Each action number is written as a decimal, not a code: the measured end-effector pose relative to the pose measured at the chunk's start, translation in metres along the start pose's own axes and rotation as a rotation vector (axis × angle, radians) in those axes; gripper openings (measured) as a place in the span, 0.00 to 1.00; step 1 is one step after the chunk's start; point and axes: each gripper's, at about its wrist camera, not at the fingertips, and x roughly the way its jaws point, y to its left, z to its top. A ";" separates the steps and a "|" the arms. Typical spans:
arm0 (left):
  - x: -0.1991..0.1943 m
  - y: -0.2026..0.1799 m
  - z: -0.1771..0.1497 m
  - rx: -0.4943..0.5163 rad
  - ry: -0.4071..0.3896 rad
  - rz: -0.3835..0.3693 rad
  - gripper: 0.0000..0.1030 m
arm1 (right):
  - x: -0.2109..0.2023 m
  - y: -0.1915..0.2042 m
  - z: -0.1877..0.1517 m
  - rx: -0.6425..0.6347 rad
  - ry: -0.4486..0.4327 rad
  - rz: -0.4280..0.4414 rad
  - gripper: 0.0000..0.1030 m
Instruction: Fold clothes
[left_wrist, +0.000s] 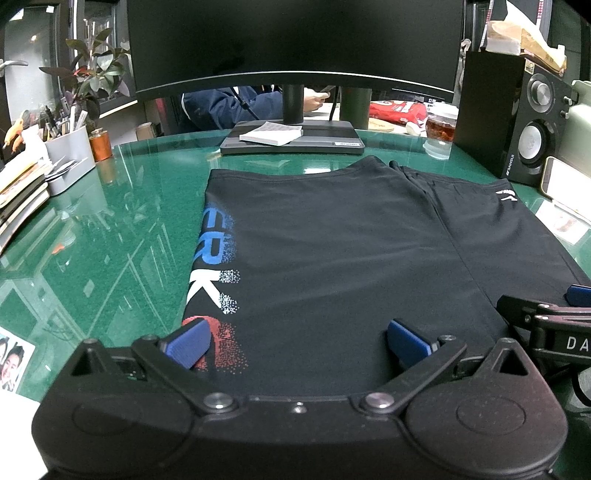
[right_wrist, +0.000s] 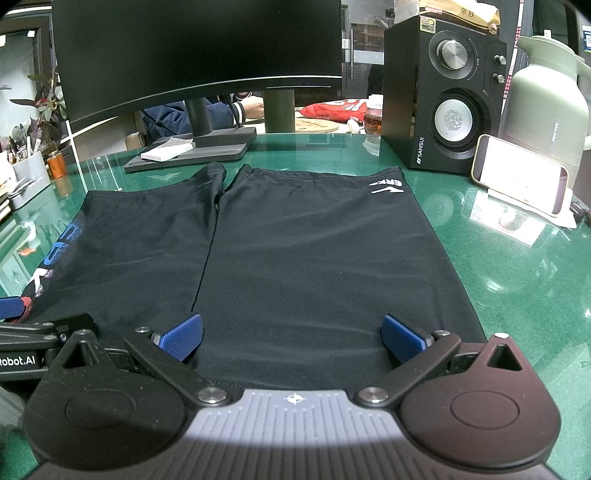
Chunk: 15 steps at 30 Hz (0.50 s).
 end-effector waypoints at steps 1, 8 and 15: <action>0.000 0.000 0.000 0.000 0.000 0.000 1.00 | 0.000 0.000 0.000 0.000 0.000 0.000 1.00; 0.000 0.001 0.000 0.000 0.000 0.000 1.00 | 0.000 0.000 0.000 0.000 0.000 0.000 1.00; 0.000 0.002 0.001 0.000 -0.002 0.000 1.00 | 0.001 0.000 0.000 0.002 -0.001 0.002 1.00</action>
